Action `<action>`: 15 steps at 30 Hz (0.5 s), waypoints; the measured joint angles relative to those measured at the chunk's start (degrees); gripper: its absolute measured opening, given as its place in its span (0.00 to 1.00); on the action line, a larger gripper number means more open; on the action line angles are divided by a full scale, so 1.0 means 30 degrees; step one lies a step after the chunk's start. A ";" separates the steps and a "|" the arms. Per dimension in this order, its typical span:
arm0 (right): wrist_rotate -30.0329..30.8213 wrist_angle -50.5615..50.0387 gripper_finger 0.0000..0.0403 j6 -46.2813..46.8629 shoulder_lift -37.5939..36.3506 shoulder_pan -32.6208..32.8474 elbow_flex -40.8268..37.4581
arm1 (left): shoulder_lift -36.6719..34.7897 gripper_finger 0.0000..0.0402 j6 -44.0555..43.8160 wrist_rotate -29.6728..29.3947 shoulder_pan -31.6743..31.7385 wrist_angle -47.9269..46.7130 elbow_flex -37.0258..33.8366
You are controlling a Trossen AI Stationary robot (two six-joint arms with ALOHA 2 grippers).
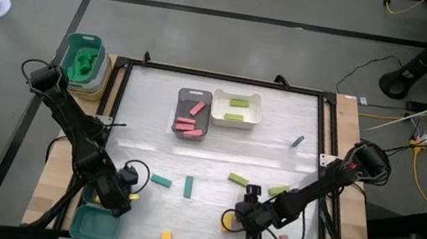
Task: Sort blocks
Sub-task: Put the yellow block into the blue bin
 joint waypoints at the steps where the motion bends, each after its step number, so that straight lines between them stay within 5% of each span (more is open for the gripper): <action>1: -0.0070 0.0113 0.57 0.0002 0.0046 -0.0007 0.0000 | 0.0000 0.49 0.0267 -0.0392 0.0000 0.0491 0.0000; 8: 0.0773 0.0493 0.32 -0.0133 0.0140 -0.0007 -0.0002 | 0.0000 0.49 0.2161 -0.4106 0.0015 0.3711 0.0000; 15: 0.2526 0.0853 0.32 -0.1197 0.0133 -0.0007 0.0552 | 0.0000 0.49 0.5718 -0.8333 0.0393 0.7127 0.0000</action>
